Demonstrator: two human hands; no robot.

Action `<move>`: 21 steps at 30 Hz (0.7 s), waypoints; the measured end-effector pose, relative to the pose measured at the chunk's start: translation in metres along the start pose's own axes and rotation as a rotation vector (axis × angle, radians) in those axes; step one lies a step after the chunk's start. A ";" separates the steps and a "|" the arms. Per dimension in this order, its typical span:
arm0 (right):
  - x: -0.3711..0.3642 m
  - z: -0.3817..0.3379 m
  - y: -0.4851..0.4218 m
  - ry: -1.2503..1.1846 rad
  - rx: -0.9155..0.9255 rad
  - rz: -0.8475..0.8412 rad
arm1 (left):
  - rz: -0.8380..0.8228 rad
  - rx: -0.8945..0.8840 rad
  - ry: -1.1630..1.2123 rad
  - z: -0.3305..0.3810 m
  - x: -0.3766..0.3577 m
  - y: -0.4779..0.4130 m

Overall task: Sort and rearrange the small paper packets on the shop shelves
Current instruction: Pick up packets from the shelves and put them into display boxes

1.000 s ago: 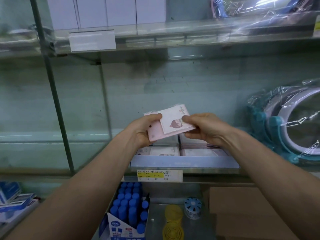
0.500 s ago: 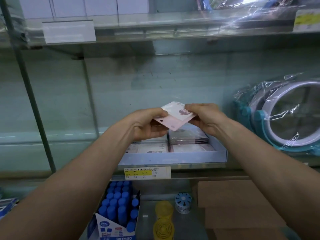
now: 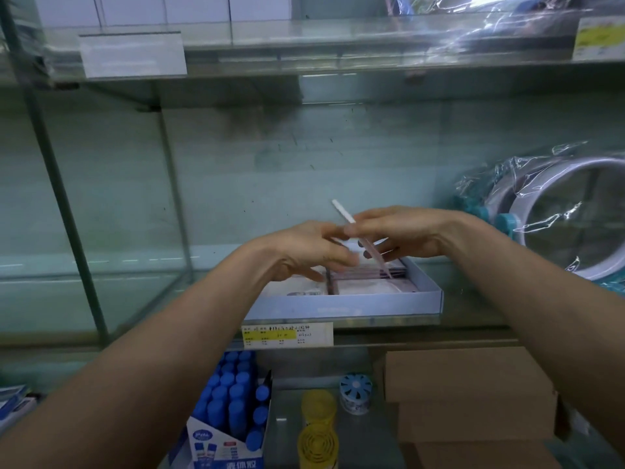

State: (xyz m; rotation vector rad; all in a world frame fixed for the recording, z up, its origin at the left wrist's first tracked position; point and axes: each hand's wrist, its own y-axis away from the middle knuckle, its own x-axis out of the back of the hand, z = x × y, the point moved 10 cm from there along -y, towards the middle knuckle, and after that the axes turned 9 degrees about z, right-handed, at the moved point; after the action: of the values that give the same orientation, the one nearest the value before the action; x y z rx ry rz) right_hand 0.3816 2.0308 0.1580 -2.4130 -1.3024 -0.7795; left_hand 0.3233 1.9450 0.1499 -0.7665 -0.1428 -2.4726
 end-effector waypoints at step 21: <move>-0.038 0.018 0.012 0.649 0.073 -0.258 | 0.100 0.026 -0.507 -0.035 0.020 -0.004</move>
State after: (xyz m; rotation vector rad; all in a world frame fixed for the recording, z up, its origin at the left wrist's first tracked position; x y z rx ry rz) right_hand 0.3810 2.0071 0.1216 -1.7142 -1.3276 -1.4041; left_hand 0.2899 1.9305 0.1317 -1.3406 -0.3104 -2.1317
